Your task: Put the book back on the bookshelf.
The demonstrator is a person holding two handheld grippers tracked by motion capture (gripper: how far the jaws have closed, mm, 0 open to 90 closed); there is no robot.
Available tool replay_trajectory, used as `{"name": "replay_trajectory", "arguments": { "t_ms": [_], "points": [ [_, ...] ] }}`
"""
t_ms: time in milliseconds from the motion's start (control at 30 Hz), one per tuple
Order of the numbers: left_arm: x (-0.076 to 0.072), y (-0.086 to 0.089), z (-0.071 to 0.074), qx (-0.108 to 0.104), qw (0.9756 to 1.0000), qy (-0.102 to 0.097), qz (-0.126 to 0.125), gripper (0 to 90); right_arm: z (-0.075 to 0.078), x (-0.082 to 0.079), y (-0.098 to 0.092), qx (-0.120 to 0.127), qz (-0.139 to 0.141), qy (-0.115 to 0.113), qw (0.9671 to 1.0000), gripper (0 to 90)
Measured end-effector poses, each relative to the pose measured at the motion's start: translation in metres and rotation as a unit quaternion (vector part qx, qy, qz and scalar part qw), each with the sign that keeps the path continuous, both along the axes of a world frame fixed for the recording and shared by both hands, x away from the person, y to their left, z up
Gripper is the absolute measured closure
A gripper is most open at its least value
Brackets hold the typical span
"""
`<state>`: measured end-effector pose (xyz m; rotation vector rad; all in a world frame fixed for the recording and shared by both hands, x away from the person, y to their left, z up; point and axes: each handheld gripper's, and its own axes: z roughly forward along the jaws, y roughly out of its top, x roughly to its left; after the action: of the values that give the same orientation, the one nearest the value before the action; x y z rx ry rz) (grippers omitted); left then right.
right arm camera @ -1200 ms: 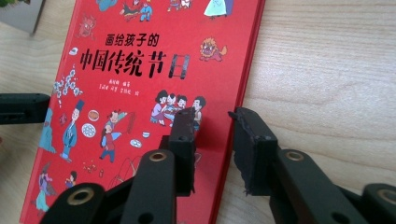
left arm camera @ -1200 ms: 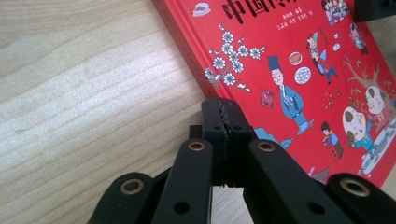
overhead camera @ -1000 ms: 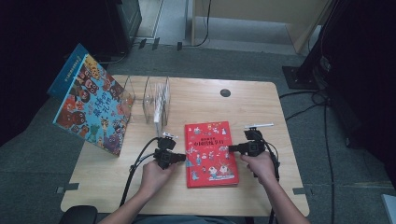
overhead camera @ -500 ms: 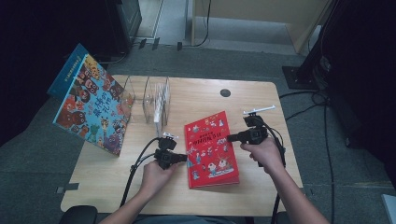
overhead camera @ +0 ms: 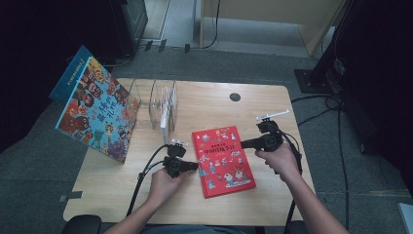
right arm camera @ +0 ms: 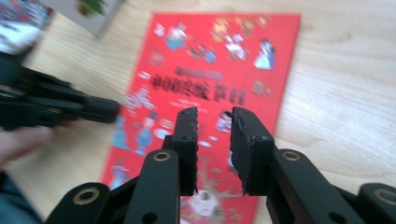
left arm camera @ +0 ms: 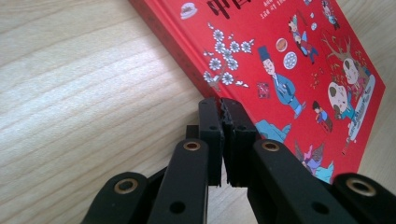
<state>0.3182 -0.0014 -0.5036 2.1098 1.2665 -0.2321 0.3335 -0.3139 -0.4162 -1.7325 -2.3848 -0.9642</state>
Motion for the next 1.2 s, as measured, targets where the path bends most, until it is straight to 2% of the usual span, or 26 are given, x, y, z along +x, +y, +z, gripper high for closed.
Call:
{"name": "replay_trajectory", "arguments": {
  "t_ms": [200, 400, 467, 600, 767, 867, 1000, 1133, 1200],
  "points": [
    [0.001, 0.0, 0.0, 0.0, 1.0, 0.0, -0.001, 88.3, -0.032, 0.005, -0.004, -0.004, -0.006, 0.009, 0.9999, 70.1],
    [0.001, 0.0, 0.0, 0.001, 1.0, 0.002, -0.003, 89.3, -0.054, 0.011, -0.005, -0.023, -0.005, 0.023, 0.9995, 68.6],
    [0.001, 0.0, 0.0, 0.002, 1.0, 0.002, -0.003, 89.5, -0.059, 0.013, -0.006, -0.021, -0.006, 0.028, 0.9994, 68.0],
    [0.001, 0.0, 0.0, 0.002, 1.0, 0.001, -0.003, 89.6, -0.065, 0.018, -0.007, -0.023, -0.006, 0.037, 0.999, 66.1],
    [0.001, -0.001, 0.0, 0.002, 1.0, -0.001, -0.001, 89.6, -0.072, 0.025, -0.008, -0.019, 0.009, 0.053, 0.9983, 64.8],
    [0.0, -0.001, 0.0, 0.004, 1.0, -0.002, -0.002, 89.8, -0.075, 0.03, -0.009, -0.005, 0.013, 0.06, 0.9981, 63.4],
    [-0.001, -0.002, 0.001, 0.008, 0.9999, -0.006, -0.002, 90.0, -0.075, 0.033, -0.009, 0.002, 0.006, 0.068, 0.9977, 64.8],
    [-0.001, -0.002, 0.001, 0.009, 0.9999, -0.007, -0.001, 90.0, -0.073, 0.032, -0.007, -0.004, 0.005, 0.071, 0.9974, 66.0],
    [-0.001, -0.002, 0.001, 0.009, 0.9999, -0.007, -0.002, 90.0, -0.069, 0.032, -0.01, 0.008, -0.002, 0.073, 0.9973, 67.6]
  ]
}}
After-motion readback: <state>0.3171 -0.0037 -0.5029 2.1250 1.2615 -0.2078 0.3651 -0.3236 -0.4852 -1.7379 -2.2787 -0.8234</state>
